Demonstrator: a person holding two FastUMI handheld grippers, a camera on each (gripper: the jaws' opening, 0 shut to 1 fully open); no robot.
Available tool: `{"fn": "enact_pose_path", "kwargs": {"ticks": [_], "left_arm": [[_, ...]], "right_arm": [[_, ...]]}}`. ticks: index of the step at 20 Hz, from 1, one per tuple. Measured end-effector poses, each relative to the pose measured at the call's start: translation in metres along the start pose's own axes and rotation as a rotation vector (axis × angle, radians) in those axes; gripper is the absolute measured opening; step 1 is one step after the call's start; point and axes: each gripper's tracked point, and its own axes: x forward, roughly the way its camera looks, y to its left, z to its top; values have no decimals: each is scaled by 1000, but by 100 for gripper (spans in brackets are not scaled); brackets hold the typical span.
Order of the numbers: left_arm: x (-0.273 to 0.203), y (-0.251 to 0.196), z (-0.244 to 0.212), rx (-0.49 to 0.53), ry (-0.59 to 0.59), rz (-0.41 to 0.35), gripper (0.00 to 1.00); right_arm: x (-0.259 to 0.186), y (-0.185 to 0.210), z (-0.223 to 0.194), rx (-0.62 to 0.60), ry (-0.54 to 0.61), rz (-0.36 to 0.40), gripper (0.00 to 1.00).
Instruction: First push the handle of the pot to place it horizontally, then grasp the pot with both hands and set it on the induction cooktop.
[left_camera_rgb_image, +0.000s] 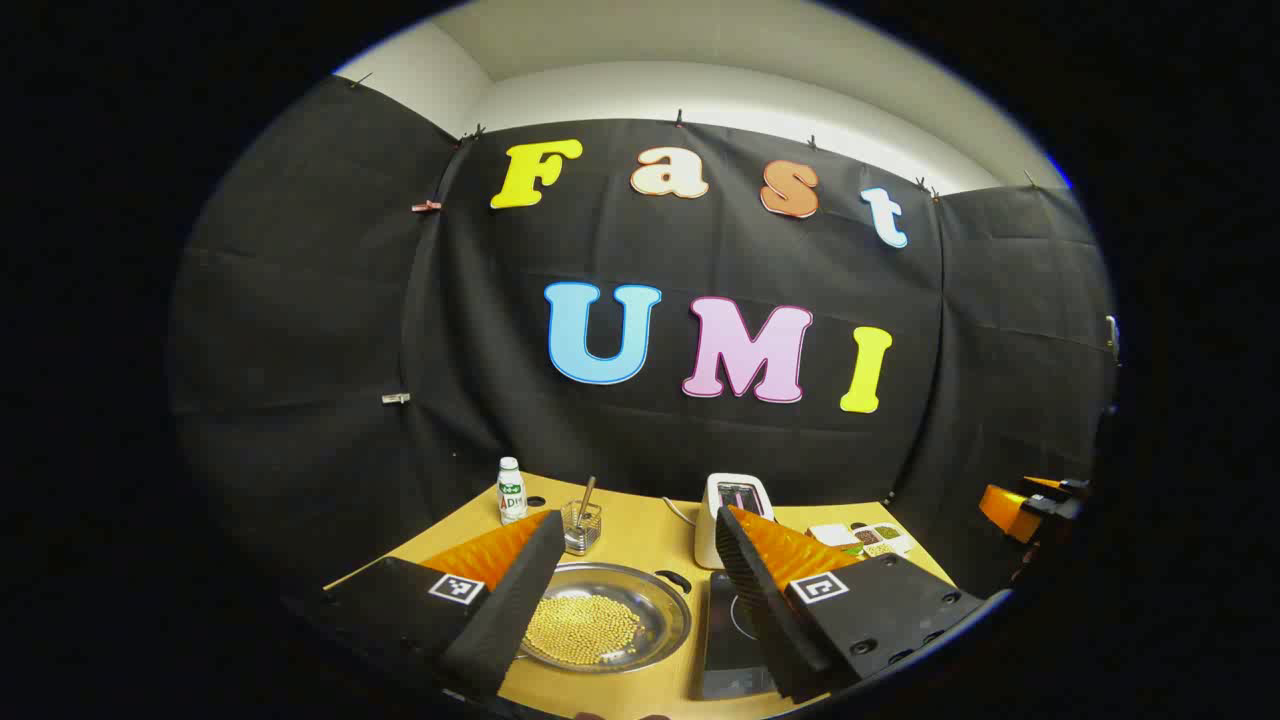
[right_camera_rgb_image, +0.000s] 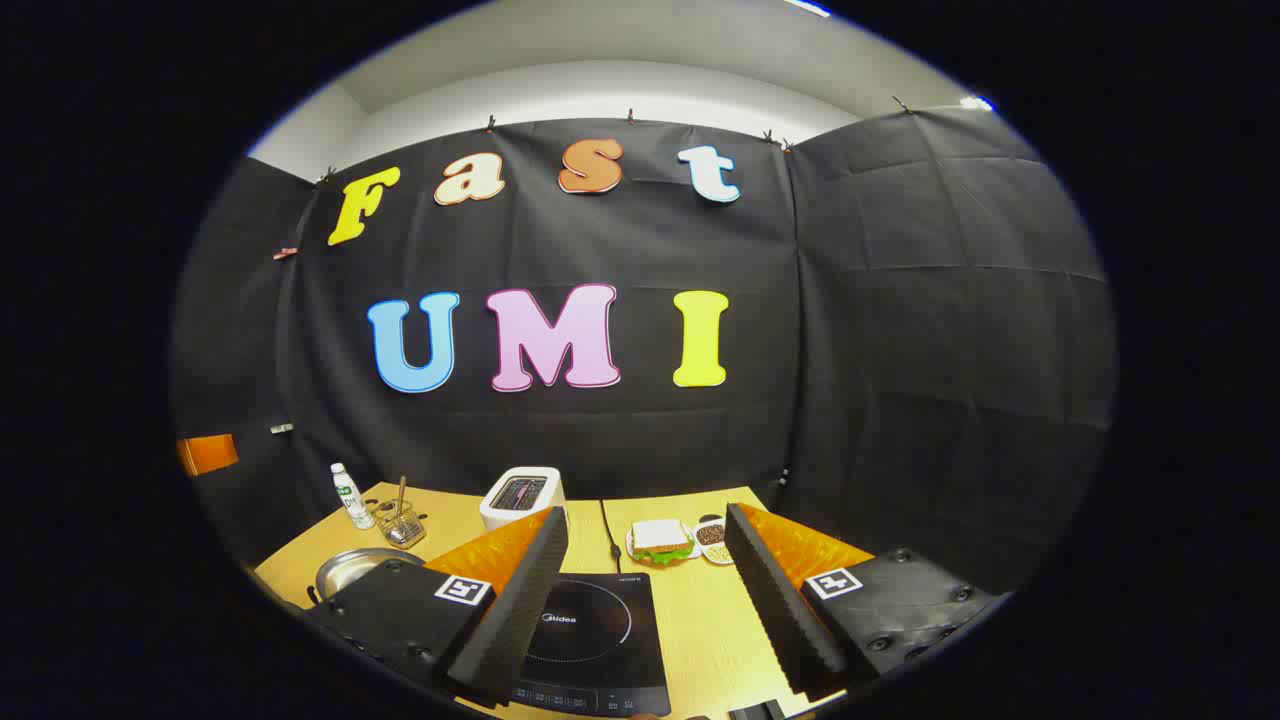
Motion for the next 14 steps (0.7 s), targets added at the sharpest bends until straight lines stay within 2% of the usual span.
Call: {"fn": "enact_pose_path", "kwargs": {"ticks": [6,14], "left_arm": [[5,-1,-5,-6,17,-40,95],[1,43,-21,-59,61,-6,95]], "right_arm": [[2,18,-4,35,19,7,98],[-1,58,0,-12,26,50,98]]}}
